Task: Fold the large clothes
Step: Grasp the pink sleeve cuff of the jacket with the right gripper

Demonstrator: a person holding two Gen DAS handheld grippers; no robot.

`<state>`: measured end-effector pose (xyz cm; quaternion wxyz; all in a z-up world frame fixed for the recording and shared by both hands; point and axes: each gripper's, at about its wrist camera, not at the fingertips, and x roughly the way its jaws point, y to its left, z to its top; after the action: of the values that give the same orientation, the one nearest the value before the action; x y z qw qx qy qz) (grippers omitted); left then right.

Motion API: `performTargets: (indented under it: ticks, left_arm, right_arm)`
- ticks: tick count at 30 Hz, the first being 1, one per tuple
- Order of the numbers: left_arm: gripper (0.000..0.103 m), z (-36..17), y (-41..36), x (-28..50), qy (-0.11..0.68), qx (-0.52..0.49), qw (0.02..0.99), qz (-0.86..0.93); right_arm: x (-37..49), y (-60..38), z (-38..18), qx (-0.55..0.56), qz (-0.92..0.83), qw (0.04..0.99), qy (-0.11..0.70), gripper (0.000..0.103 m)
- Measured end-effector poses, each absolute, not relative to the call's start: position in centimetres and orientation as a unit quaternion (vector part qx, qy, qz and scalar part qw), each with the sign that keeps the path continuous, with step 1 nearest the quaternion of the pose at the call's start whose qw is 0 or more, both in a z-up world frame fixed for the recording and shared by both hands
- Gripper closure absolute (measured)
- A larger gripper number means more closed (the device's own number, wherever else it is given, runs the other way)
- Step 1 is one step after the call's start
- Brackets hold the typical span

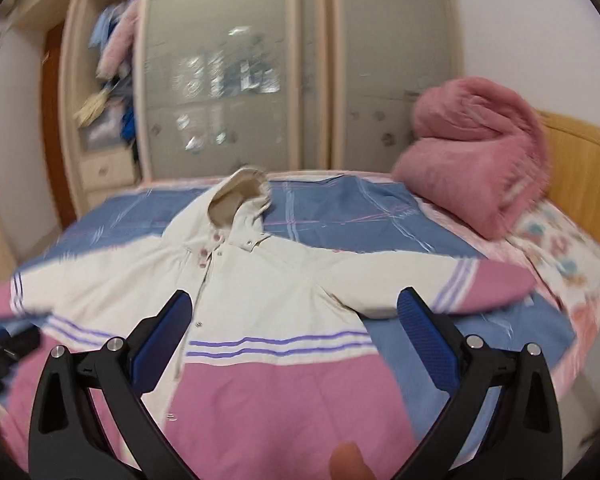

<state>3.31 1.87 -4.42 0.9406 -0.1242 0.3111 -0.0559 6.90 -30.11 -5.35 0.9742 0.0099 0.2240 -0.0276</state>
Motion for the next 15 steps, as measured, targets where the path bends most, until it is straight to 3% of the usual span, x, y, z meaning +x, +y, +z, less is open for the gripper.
performTargets:
  ticks: [5, 7, 10, 15]
  left_arm:
    - [0.002, -4.9, 0.4, 4.7, 0.316, -0.145, 0.934, -0.08]
    - [0.002, -5.6, -1.0, 5.7, 0.325, -0.135, 0.932, -0.082]
    - [0.002, -6.4, -3.2, 7.1, 0.332, -0.135, 0.929, -0.096]
    - [0.002, -8.6, -7.9, 10.7, 0.348, -0.11, 0.925, -0.101]
  right_arm:
    - [14.6, -37.8, -8.0, 0.116, -0.039, 0.951, 0.282, 0.003]
    - [17.6, -41.2, -9.6, 0.137, -0.056, 0.947, 0.286, 0.013]
    - [19.7, -45.4, -13.0, 0.148, -0.125, 0.936, 0.294, 0.018]
    - [18.5, -55.1, -21.3, 0.375, -0.197, 0.839, 0.342, 0.038]
